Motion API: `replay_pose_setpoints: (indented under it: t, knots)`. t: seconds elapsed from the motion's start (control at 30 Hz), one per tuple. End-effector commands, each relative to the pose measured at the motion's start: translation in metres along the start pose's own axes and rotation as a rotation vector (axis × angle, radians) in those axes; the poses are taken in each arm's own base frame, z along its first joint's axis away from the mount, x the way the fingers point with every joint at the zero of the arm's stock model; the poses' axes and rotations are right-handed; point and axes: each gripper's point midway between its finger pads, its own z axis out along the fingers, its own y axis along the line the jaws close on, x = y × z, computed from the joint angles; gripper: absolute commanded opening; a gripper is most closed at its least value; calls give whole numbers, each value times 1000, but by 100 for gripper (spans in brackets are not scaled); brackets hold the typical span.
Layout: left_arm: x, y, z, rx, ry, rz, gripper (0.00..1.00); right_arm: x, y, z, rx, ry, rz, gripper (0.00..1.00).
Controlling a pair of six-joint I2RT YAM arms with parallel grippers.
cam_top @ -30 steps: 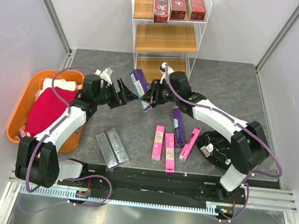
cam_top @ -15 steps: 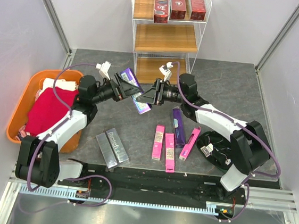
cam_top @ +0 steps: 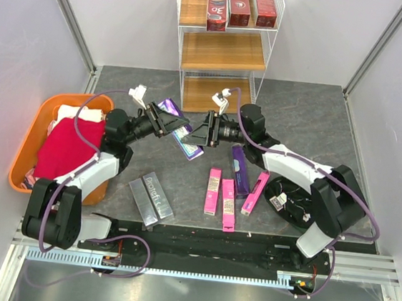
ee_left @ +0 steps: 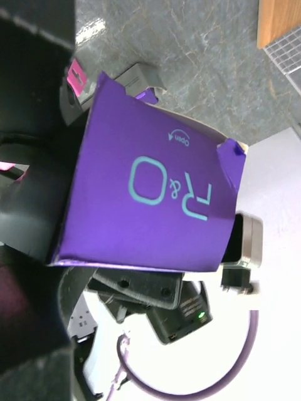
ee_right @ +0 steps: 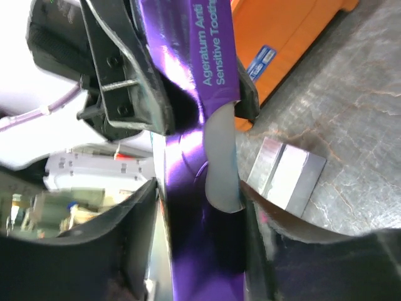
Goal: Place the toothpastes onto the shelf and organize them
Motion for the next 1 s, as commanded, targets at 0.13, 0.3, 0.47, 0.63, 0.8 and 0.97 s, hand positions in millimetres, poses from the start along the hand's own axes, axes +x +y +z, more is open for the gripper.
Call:
replay_pose_setpoints:
  t: [0.13, 0.3, 0.47, 0.63, 0.8, 0.97]
  knots:
    - [-24, -18, -10, 67, -188, -28, 38, -21, 23, -21, 58, -164, -75, 84]
    - [-32, -23, -17, 100, -271, -87, 38, -16, 20, -31, 89, -205, -52, 89]
    - [-33, -24, -19, 118, -287, -129, 38, -7, 17, -40, 113, -221, -35, 89]
    - [-31, -26, -18, 147, -272, -143, 38, -2, 14, -43, 110, -234, -18, 86]
    - [-28, -27, -14, 160, -242, -151, 39, -7, 19, -41, 67, -264, -28, 82]
    - [-26, -27, -12, 162, -222, -155, 39, -10, 31, -38, -4, -275, -25, 75]
